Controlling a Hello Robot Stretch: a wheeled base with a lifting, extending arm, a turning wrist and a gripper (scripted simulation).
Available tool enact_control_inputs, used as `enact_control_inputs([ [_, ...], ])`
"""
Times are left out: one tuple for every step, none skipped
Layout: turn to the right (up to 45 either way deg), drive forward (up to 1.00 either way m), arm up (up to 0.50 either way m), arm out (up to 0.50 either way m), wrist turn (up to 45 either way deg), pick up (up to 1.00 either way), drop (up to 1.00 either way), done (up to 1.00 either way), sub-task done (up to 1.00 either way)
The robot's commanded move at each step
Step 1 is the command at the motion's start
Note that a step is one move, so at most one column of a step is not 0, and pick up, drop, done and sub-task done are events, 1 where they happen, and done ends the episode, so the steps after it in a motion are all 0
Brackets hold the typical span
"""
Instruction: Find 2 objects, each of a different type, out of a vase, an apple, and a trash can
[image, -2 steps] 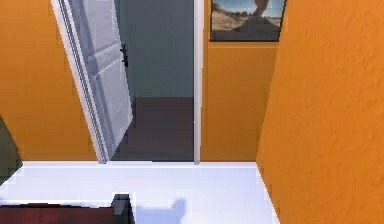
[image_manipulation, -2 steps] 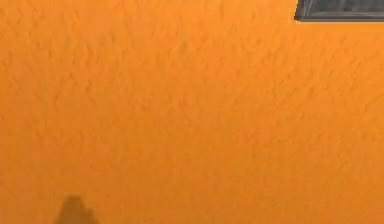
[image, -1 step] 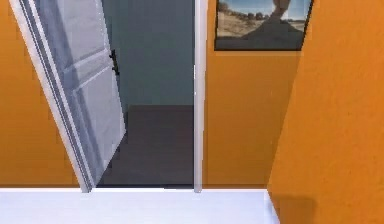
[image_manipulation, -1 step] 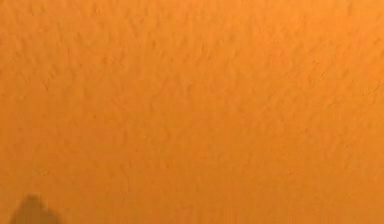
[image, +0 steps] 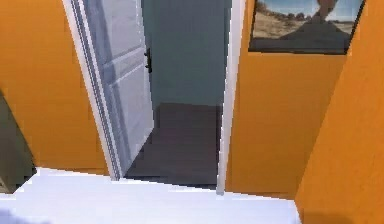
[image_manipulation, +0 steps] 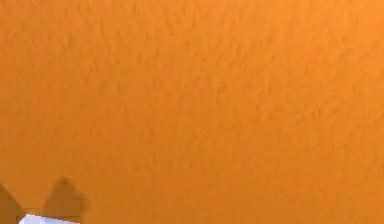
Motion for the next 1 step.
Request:
enact_control_inputs([
  [0.0, 1.0, 0.0, 0.0, 0.0, 0.0, 0.0, 0.0, 0.0],
])
